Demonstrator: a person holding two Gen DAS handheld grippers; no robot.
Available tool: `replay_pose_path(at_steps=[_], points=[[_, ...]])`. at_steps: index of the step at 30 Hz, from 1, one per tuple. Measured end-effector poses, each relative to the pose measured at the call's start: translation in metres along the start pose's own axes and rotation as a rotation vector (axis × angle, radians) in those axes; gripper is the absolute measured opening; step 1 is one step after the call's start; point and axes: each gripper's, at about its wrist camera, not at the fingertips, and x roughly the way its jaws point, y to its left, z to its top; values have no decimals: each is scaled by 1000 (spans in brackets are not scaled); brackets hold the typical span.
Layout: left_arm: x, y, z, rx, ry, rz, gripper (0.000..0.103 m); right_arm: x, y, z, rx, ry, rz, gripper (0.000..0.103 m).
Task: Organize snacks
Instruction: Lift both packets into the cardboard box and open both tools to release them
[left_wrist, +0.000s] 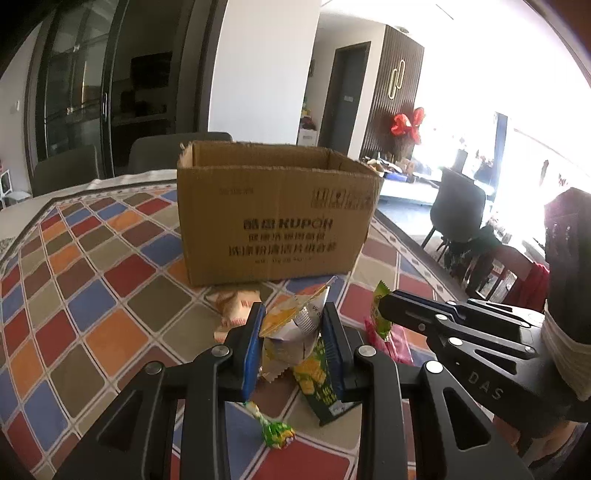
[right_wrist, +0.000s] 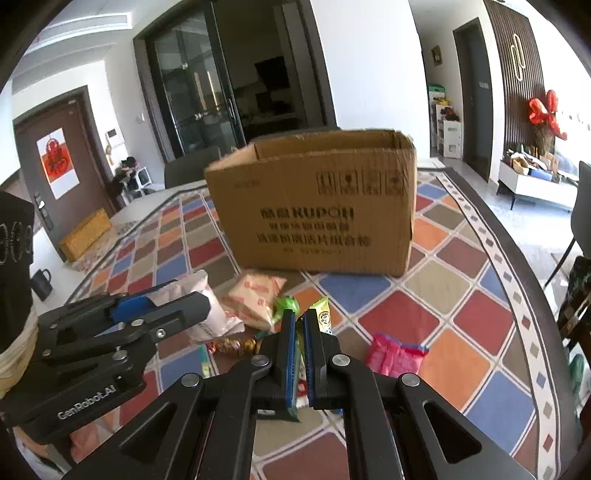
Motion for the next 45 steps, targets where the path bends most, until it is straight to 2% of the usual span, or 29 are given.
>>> replay_pose_path(at_steps=[10,21,25,33,45], points=[[-2,8,39,24,-75,25,31,-6,9,36,-23,-82,5,6],[-7,9,104,77,-183,54,31,-15,9,99,-41,-206,-11,6],[-3,11,127,96,-211,74,31,-12,8,123,-42,-226,-11,6],[22,15,158,106,-191,85,31,5,4,157,-58,-233,-41,6],[75,32,176,47,-68,73,31,45,-15,179,-49,-152,-64,6]])
